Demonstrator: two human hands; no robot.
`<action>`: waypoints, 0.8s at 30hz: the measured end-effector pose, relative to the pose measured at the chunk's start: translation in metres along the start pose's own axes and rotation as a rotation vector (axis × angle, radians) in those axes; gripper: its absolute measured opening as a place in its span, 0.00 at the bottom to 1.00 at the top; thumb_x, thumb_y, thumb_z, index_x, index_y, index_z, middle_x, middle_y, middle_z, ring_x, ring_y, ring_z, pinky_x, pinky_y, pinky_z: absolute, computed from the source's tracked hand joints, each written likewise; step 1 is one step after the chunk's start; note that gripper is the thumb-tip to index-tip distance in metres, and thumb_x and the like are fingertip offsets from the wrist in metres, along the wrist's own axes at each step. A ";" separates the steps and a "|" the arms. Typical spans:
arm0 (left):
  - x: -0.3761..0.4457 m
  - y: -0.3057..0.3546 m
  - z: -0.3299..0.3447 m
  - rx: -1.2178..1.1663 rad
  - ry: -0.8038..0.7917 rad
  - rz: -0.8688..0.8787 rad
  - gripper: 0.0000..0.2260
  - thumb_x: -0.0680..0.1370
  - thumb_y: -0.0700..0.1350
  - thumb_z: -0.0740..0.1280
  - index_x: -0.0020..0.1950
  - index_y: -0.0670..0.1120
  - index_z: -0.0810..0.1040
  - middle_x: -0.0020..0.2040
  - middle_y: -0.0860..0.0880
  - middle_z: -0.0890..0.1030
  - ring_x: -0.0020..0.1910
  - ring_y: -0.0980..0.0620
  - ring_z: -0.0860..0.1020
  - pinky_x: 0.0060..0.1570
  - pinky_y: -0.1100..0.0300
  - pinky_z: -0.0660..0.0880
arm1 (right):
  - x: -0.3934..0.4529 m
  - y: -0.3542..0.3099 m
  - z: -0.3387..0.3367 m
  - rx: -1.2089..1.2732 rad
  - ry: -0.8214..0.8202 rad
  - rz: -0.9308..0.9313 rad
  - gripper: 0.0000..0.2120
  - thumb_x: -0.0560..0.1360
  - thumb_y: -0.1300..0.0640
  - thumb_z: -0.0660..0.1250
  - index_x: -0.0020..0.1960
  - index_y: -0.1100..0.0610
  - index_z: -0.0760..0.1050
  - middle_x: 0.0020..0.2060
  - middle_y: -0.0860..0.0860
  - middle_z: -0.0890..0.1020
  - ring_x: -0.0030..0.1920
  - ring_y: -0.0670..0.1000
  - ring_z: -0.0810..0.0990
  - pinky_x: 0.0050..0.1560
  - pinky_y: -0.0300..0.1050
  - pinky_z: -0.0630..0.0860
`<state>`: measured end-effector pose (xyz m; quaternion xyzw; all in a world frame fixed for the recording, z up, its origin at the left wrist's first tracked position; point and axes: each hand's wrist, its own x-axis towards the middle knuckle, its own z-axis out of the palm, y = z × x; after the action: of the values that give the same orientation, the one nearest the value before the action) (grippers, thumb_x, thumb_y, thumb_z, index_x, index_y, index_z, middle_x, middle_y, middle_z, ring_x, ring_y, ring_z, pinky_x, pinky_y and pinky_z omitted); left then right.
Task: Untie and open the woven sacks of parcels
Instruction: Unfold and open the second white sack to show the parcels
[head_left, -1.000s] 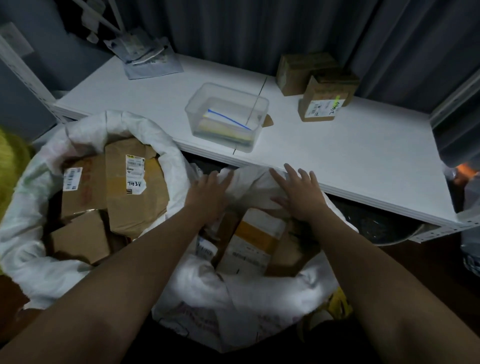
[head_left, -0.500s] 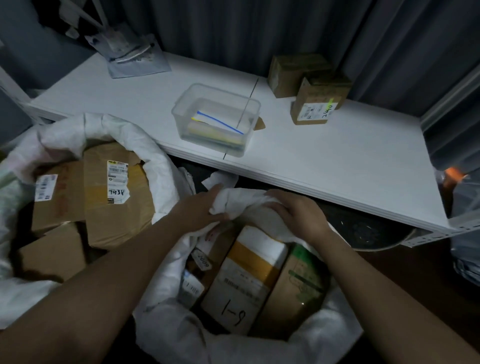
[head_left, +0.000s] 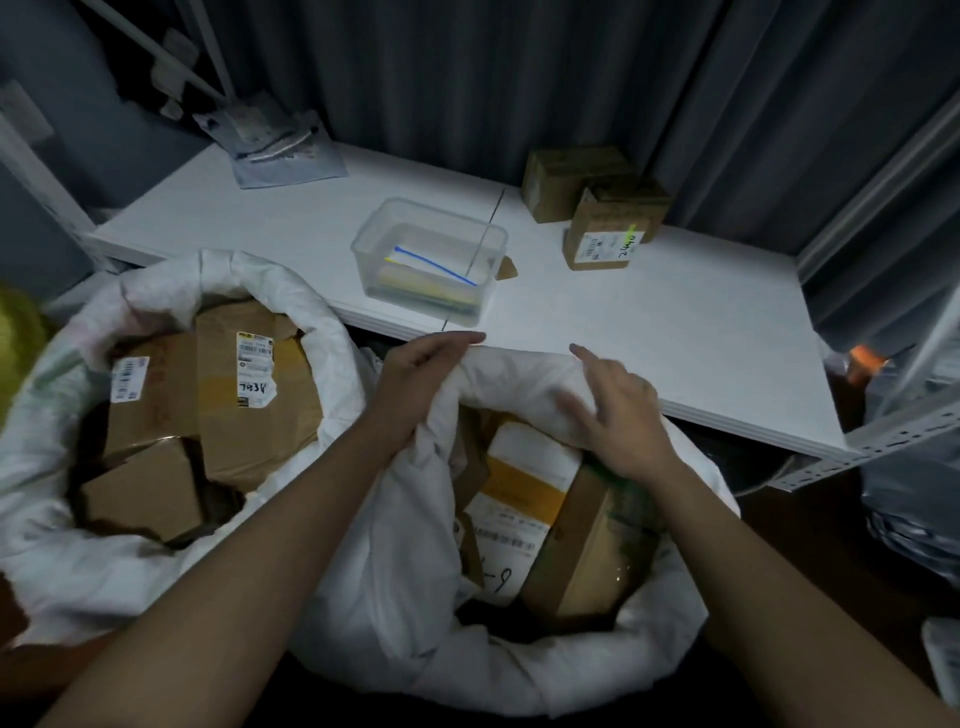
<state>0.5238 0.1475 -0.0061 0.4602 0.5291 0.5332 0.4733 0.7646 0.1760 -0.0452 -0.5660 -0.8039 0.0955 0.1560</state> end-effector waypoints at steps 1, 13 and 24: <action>0.004 -0.003 -0.001 -0.055 -0.002 -0.073 0.10 0.80 0.44 0.61 0.56 0.46 0.81 0.52 0.56 0.81 0.53 0.63 0.77 0.59 0.65 0.70 | -0.006 0.000 0.006 -0.042 -0.029 -0.060 0.33 0.76 0.33 0.51 0.75 0.51 0.59 0.57 0.54 0.77 0.56 0.56 0.74 0.57 0.54 0.67; -0.012 -0.051 -0.002 1.192 -0.160 0.039 0.31 0.77 0.54 0.64 0.76 0.47 0.55 0.69 0.41 0.65 0.65 0.41 0.68 0.59 0.48 0.70 | 0.073 -0.017 -0.004 0.290 -0.482 0.368 0.24 0.79 0.40 0.56 0.51 0.61 0.77 0.50 0.55 0.79 0.49 0.55 0.76 0.46 0.44 0.68; 0.007 -0.085 -0.011 1.002 0.036 -0.124 0.28 0.81 0.54 0.57 0.77 0.46 0.53 0.73 0.39 0.62 0.68 0.38 0.66 0.61 0.43 0.66 | -0.067 0.047 0.002 -0.354 0.267 0.419 0.36 0.72 0.31 0.59 0.74 0.50 0.62 0.69 0.62 0.67 0.67 0.66 0.65 0.67 0.62 0.57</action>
<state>0.5138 0.1527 -0.0909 0.5893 0.7543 0.1927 0.2158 0.8259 0.1293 -0.0721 -0.7455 -0.6460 -0.0914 0.1363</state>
